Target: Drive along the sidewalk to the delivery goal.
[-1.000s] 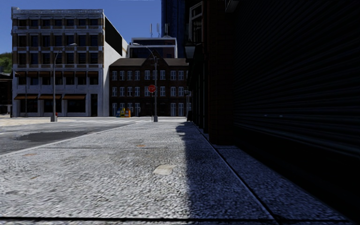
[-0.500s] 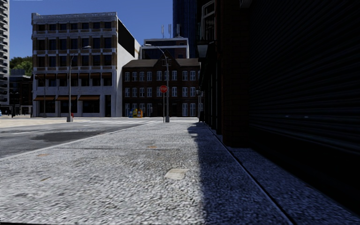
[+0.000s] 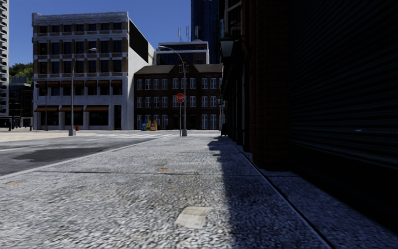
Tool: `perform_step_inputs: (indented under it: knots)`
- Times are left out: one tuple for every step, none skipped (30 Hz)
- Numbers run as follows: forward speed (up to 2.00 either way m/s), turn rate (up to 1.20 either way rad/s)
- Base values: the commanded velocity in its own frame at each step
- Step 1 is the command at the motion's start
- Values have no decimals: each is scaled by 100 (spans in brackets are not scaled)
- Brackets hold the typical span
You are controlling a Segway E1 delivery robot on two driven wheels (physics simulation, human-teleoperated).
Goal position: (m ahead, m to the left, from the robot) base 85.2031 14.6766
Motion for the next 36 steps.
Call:
perform_step_inputs:
  knots:
    - [200, 0]
    - [200, 0]
    - [200, 0]
    - [200, 0]
    - [200, 0]
    - [200, 0]
    - [200, 0]
    - [200, 0]
    - [200, 0]
    - [200, 0]
    - [200, 0]
    - [200, 0]
    - [200, 0]
    - [200, 0]
    - [200, 0]
    - [200, 0]
    - [200, 0]
    - [200, 0]
    - [200, 0]
    - [200, 0]
    - [200, 0]
    - [200, 0]
    - [200, 0]
    - [200, 0]
    - [200, 0]
    - [200, 0]
    - [200, 0]
    - [200, 0]
    - [200, 0]
    - [200, 0]
    - [200, 0]
    - [200, 0]
    - [200, 0]
    - [200, 0]
    - [200, 0]
    - [200, 0]
